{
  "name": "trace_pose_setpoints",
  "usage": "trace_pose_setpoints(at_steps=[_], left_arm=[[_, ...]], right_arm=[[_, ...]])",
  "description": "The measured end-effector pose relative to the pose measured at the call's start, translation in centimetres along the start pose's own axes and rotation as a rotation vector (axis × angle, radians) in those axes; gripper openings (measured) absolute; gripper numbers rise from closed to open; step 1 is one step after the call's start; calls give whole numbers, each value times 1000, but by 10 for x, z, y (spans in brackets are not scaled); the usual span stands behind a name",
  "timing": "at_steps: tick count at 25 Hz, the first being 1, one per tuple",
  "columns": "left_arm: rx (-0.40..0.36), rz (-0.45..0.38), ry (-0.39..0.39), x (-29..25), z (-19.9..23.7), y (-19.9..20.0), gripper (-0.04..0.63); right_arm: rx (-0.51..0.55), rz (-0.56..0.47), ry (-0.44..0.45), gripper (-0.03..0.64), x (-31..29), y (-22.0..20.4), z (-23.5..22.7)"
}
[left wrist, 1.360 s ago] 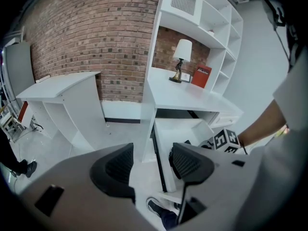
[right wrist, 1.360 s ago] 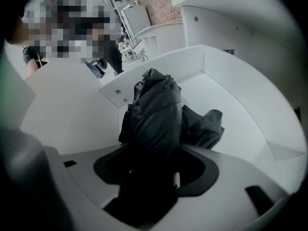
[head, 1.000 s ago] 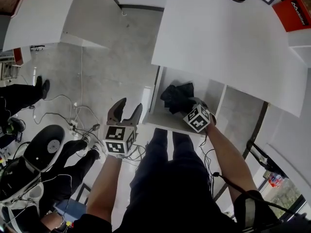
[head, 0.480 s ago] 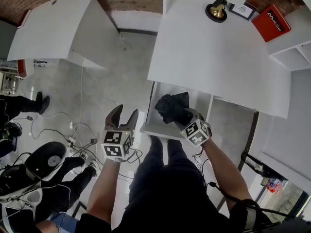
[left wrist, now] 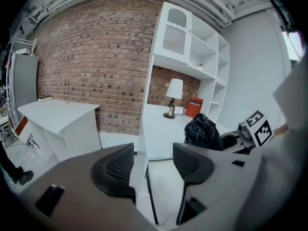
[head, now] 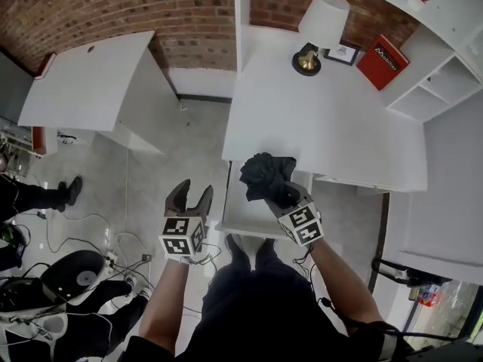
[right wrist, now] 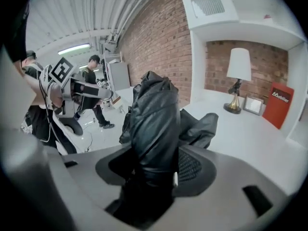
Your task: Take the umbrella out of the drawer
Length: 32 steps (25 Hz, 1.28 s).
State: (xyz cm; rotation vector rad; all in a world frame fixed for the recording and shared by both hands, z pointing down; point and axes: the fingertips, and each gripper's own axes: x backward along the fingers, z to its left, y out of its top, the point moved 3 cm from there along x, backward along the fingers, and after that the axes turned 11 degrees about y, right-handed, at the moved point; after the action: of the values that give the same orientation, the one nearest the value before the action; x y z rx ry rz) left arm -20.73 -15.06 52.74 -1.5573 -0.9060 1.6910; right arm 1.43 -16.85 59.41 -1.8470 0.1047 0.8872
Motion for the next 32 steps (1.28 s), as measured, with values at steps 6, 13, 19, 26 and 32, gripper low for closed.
trace_pose_setpoints(at_steps=[6, 13, 19, 26, 32], left_arm=[[-28, -145, -37, 15, -8, 65, 250], [-41, -263, -81, 27, -14, 117, 250], [-59, -293, -128, 28, -22, 133, 250], [-72, -269, -164, 16, -24, 130, 250], [-74, -210, -147, -10, -24, 117, 250]], right_arm=[[-66, -173, -120, 236, 46, 58, -25], [-130, -338, -237, 236, 104, 106, -46], [-110, -354, -293, 238, 127, 123, -57], [-123, -315, -329, 238, 121, 124, -82], [-119, -275, -317, 238, 102, 123, -117]])
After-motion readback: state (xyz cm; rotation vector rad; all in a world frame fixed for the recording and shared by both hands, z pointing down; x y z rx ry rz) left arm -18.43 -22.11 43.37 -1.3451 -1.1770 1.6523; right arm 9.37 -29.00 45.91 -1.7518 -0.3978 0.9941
